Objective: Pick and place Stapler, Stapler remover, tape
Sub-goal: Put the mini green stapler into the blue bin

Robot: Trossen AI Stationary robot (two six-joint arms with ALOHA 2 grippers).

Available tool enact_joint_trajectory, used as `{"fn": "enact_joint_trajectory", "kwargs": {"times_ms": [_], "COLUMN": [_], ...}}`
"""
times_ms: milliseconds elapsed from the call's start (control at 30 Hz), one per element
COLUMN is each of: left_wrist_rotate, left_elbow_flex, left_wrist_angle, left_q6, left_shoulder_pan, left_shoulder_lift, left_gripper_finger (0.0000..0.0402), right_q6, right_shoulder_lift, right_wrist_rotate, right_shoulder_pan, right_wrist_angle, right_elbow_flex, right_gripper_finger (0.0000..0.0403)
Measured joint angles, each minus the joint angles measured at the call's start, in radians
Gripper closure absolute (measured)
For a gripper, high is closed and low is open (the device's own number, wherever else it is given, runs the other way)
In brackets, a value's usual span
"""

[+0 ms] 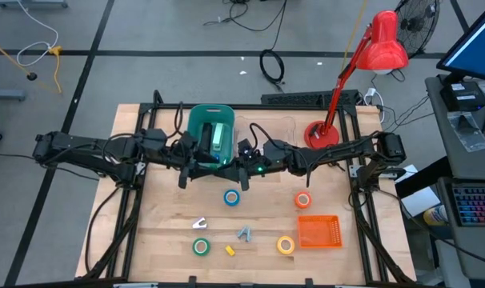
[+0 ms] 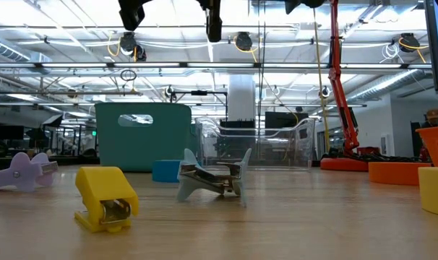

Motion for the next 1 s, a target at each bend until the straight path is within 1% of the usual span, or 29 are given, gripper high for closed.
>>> {"fn": "enact_joint_trajectory", "kwargs": {"times_ms": [100,167,333,667,867,1000], "left_wrist_rotate": [-0.001,-0.001,0.0,0.003,0.004,0.003], "left_elbow_flex": [0.0,0.0,0.0,0.0,0.0,0.0], "left_wrist_angle": [0.004,0.004,-0.001,-0.003,-0.003,-0.003], "left_q6": [0.0,0.001,0.003,0.028,0.033,0.033], "left_shoulder_pan": [0.0,0.0,0.0,0.0,0.0,0.005], "left_shoulder_lift": [0.0,0.0,0.0,-0.001,-0.001,-0.001], "left_gripper_finger": [0.0192,0.0203,0.0253,0.0341,0.0343,0.0341], "right_q6": [0.0,0.0,-0.002,-0.006,-0.01,-0.017], "right_shoulder_lift": [0.0,0.0,0.0,-0.001,-0.001,-0.001], "right_wrist_rotate": [0.0,0.0,0.022,0.016,0.018,0.019], "right_shoulder_pan": [0.0,0.0,0.0,-0.006,-0.006,-0.006], "right_wrist_angle": [0.0,0.0,-0.001,-0.001,-0.001,-0.001], "right_elbow_flex": [0.0,0.0,0.0,0.0,0.0,0.0], "right_gripper_finger": [0.0354,0.0354,0.0354,0.0354,0.0352,0.0331]}}
